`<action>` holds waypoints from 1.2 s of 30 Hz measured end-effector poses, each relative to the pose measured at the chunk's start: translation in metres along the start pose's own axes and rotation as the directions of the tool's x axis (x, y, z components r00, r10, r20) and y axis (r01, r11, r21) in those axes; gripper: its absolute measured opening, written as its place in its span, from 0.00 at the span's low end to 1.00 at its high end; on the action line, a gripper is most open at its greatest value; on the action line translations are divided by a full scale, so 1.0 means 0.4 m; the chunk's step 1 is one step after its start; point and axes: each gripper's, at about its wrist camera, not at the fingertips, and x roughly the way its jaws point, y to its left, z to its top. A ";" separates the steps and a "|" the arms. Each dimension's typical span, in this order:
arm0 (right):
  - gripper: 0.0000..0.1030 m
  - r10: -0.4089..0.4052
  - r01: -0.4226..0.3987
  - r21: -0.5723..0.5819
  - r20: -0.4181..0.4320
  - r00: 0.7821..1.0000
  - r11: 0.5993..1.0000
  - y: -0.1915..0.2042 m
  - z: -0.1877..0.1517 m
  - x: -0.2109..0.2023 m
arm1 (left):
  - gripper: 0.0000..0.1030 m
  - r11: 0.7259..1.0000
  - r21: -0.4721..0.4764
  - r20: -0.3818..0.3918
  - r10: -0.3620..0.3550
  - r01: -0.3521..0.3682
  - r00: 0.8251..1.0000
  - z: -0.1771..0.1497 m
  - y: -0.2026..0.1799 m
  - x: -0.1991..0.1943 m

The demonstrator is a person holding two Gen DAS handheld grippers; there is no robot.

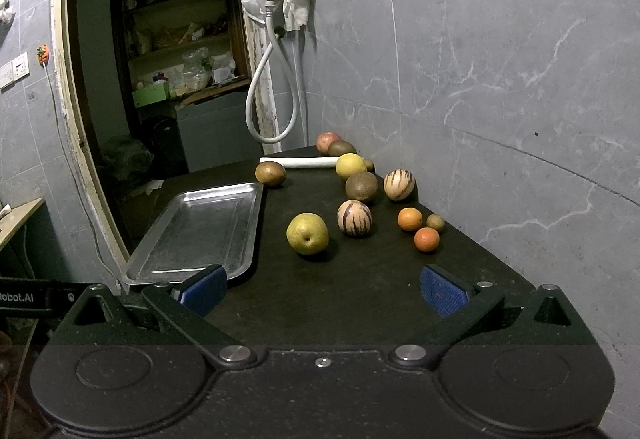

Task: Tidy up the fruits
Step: 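Move both tools toward the fruits beside the silver tray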

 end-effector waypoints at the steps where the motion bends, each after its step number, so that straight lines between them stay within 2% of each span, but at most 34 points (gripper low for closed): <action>1: 1.00 0.000 0.000 0.000 0.000 1.000 1.000 0.000 0.000 0.000 | 0.99 1.000 0.000 -0.001 0.001 -0.001 1.000 0.000 -0.001 0.002; 20: 1.00 0.000 0.000 0.003 -0.025 1.000 1.000 0.001 0.000 0.031 | 0.99 1.000 -0.005 -0.034 0.005 -0.005 0.999 0.005 0.009 0.030; 36: 1.00 -0.019 0.021 0.024 -0.077 0.997 0.999 0.002 0.005 0.087 | 0.99 1.000 0.005 -0.096 0.000 0.000 0.995 0.025 0.015 0.089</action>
